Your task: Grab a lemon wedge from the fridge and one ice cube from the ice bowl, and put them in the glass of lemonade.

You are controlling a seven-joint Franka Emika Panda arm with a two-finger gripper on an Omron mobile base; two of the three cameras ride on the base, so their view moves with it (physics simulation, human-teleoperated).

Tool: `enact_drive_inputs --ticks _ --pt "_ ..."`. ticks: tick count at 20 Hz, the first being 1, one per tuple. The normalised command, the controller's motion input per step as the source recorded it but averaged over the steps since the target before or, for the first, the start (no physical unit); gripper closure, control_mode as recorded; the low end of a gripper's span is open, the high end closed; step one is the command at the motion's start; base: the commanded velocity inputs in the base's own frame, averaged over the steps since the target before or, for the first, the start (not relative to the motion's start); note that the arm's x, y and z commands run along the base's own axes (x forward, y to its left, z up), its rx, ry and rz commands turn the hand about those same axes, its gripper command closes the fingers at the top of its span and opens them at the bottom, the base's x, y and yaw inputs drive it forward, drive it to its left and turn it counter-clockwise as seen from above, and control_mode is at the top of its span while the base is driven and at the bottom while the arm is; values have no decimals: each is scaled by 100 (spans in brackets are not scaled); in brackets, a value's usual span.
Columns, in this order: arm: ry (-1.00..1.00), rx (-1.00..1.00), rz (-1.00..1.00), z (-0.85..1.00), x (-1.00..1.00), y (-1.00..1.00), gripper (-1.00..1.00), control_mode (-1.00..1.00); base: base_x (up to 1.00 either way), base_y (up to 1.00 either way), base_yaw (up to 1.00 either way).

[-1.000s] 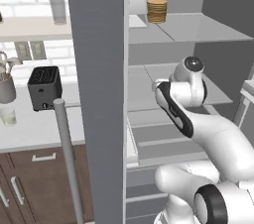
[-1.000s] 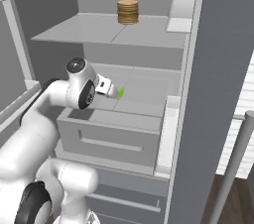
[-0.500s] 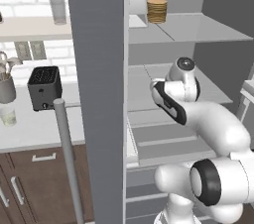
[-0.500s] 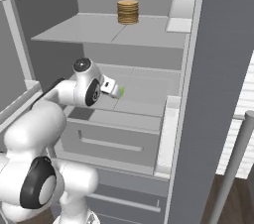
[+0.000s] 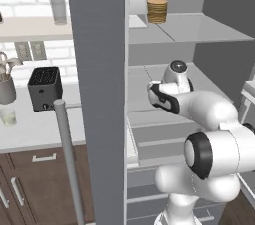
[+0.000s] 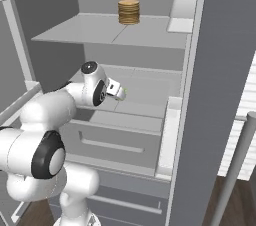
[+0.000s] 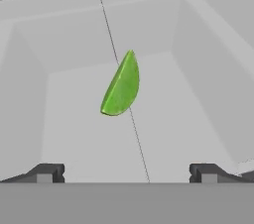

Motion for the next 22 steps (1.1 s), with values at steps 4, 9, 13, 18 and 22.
enact_drive_inputs --ticks 4,9,13,18,22 --pt "4 0 -1 -20 41 -9 -100 -100 0 0 0" --pt "4 0 -1 -22 41 -8 -100 -100 0 0 0" --pt "3 0 0 -26 41 -4 -100 -100 0 0 0" --pt "2 0 -1 -25 41 -3 -100 -100 0 0 0" --pt "2 0 -1 -24 43 -1 -100 -100 0 0 0"
